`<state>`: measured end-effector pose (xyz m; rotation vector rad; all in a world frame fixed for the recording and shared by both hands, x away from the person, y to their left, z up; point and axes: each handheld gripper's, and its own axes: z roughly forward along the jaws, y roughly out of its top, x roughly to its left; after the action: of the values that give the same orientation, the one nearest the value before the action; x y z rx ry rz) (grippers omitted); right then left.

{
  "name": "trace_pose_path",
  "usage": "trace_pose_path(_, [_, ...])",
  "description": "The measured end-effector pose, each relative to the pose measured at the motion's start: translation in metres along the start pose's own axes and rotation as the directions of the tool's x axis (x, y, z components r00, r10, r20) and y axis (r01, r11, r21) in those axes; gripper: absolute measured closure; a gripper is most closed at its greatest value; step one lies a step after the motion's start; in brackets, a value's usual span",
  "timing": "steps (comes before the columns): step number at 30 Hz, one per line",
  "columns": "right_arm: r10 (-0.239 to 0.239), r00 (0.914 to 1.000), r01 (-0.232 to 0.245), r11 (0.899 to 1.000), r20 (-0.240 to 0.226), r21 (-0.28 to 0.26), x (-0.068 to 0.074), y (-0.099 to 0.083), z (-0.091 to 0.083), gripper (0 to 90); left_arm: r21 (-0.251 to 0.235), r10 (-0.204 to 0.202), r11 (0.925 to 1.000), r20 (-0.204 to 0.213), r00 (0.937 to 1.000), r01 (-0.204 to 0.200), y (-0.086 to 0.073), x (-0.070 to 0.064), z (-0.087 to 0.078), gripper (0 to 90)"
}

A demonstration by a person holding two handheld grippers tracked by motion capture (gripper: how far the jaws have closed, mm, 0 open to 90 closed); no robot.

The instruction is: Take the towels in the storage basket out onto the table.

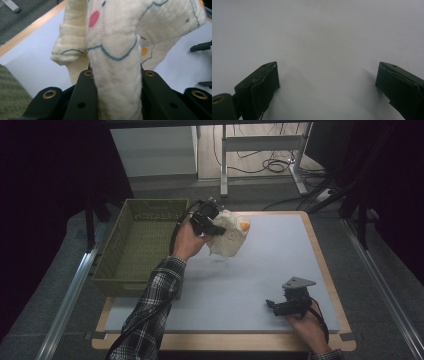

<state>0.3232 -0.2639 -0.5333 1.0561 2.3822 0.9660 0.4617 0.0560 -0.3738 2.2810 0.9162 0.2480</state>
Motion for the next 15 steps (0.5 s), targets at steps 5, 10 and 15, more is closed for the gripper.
trace_pose_path(5, [0.0, 1.0, 0.0, 1.0, 0.001, 0.001, 0.0, 0.0, 0.0, 5.0, 0.011, -0.003, 0.9999, 0.014, 0.9999, 0.003, -0.003, -0.005, 0.014, 76.1])
trace_pose_path(10, [-0.002, 1.0, 0.002, 1.0, 0.001, -0.001, 0.0, 0.0, 0.0, 5.0, 0.024, -0.013, 0.9996, 0.04, 0.9991, 0.012, -0.01, -0.012, 0.035, 75.6])
trace_pose_path(15, [-0.001, 1.0, 0.001, 1.0, 0.001, -0.001, 0.0, 0.0, 0.0, 5.0, 0.038, -0.017, 0.9992, 0.053, 0.9984, 0.015, -0.016, -0.017, 0.05, 74.9])
